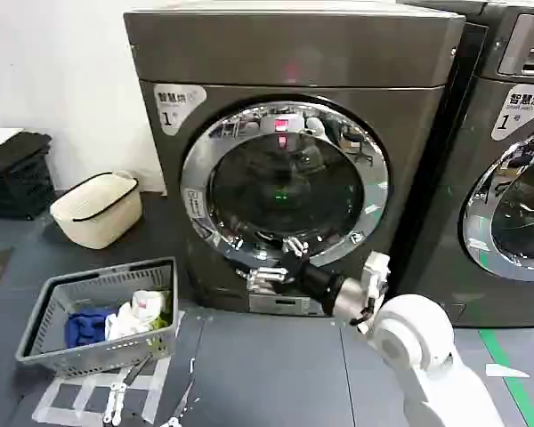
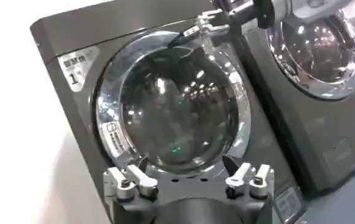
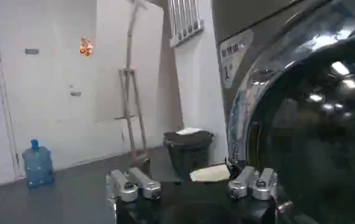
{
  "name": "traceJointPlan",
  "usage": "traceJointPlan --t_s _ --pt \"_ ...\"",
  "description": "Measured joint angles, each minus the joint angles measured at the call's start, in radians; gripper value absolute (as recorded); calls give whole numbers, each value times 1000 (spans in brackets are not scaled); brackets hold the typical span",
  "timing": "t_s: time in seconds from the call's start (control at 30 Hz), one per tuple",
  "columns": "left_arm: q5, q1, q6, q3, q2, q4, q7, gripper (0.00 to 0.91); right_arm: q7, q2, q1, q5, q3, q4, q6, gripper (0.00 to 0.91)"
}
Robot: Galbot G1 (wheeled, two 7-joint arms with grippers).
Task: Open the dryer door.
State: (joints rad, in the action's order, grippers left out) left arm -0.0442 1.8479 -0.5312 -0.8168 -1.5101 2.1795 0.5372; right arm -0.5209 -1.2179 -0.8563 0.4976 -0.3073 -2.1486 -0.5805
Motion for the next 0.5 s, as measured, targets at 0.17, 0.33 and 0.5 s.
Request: traceJointPlan --t_s 0.17,0.33,0.5 --pt "0 0 0 -2 1 0 -1 907 -42 1 -1 -60 2 31 78 907" --pt "1 1 0 -2 1 2 -1 907 -58 7 15 -81 7 74 149 907" --pt "1 1 -1 -3 1 2 -2 907 -72 8 34 -119 13 125 228 907"
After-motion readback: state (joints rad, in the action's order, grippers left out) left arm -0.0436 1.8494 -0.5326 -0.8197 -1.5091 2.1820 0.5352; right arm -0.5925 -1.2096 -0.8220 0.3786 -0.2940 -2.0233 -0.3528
